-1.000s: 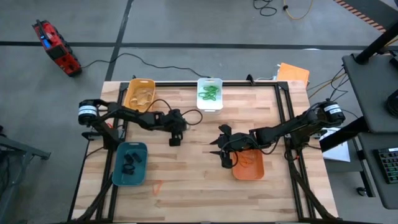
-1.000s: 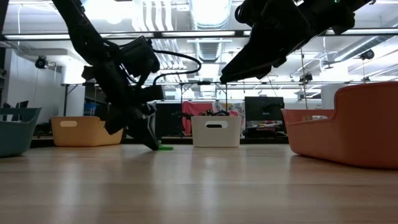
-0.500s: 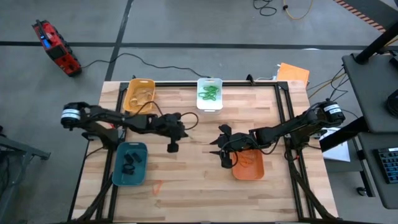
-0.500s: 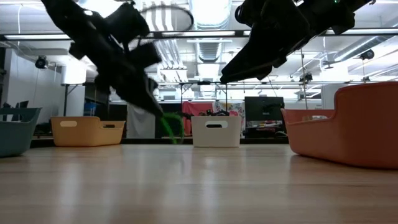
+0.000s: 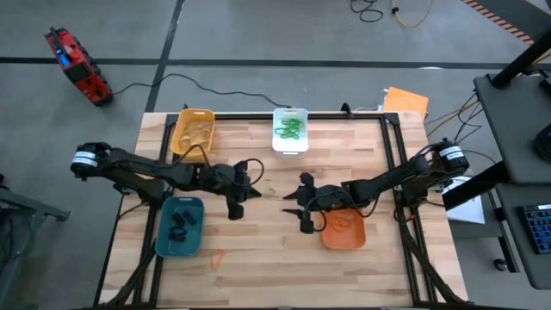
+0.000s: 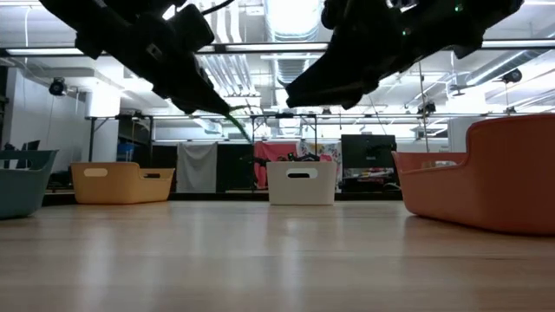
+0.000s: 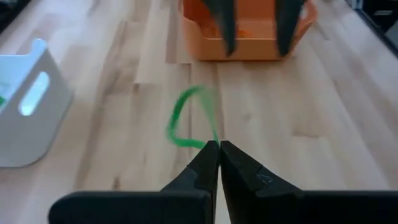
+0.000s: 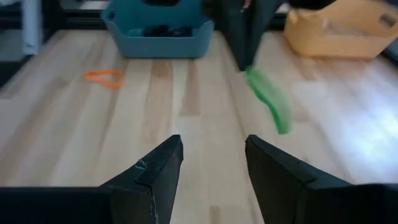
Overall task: Sort rubber bands into baskets
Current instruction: Put the green rubber band into the white bin
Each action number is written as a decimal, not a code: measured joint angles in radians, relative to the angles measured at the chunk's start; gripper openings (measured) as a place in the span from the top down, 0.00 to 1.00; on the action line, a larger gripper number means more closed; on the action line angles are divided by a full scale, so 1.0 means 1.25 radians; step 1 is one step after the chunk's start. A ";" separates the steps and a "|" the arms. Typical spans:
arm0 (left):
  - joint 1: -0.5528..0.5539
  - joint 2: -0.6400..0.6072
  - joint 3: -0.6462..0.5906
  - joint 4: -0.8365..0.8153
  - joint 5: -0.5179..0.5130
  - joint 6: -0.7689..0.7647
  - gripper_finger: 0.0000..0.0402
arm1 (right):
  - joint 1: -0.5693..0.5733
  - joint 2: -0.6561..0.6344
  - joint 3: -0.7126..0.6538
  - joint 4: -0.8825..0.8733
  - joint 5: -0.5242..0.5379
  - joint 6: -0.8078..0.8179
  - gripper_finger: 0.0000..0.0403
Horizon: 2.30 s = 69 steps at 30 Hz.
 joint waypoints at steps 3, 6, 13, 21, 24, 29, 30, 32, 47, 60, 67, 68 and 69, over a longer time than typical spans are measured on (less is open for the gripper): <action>-0.015 0.003 0.000 0.003 -0.001 -0.019 1.00 | 0.000 0.034 0.004 0.057 0.054 -0.041 0.57; -0.033 0.013 -0.001 0.003 -0.024 -0.036 1.00 | -0.001 0.065 0.020 0.096 0.069 -0.081 0.54; -0.078 0.035 -0.003 0.045 -0.074 -0.064 1.00 | -0.002 0.152 0.102 0.091 0.069 -0.148 0.50; -0.104 0.038 -0.003 0.052 -0.084 -0.066 1.00 | -0.007 0.214 0.201 -0.014 0.078 -0.185 0.61; -0.111 0.038 -0.003 0.041 -0.084 -0.066 1.00 | -0.013 0.219 0.233 -0.081 0.101 -0.188 0.69; -0.119 0.038 -0.003 0.032 -0.084 -0.071 1.00 | -0.014 0.219 0.261 -0.146 0.111 -0.207 0.83; -0.119 0.038 -0.003 0.032 -0.084 -0.073 1.00 | -0.014 0.219 0.265 -0.150 0.110 -0.213 0.86; -0.119 0.038 -0.003 0.034 -0.085 -0.085 1.00 | -0.014 0.219 0.270 -0.152 0.110 -0.230 0.93; -0.119 0.034 -0.002 -0.006 -0.162 -0.085 0.62 | -0.030 0.209 0.294 -0.269 0.108 -0.286 0.98; -0.126 0.017 0.115 -0.488 -0.292 -0.256 0.41 | -0.267 0.067 0.294 -0.418 0.109 -0.285 0.98; -0.139 0.016 0.134 -0.562 -0.283 -0.317 0.41 | -0.446 0.077 0.294 -0.379 0.006 -0.247 0.98; -0.141 0.016 0.134 -0.570 -0.279 -0.324 0.41 | -0.467 0.081 0.294 -0.367 0.005 -0.248 0.98; -0.144 0.016 0.134 -0.573 -0.275 -0.331 0.41 | -0.486 0.088 0.293 -0.347 0.005 -0.246 0.98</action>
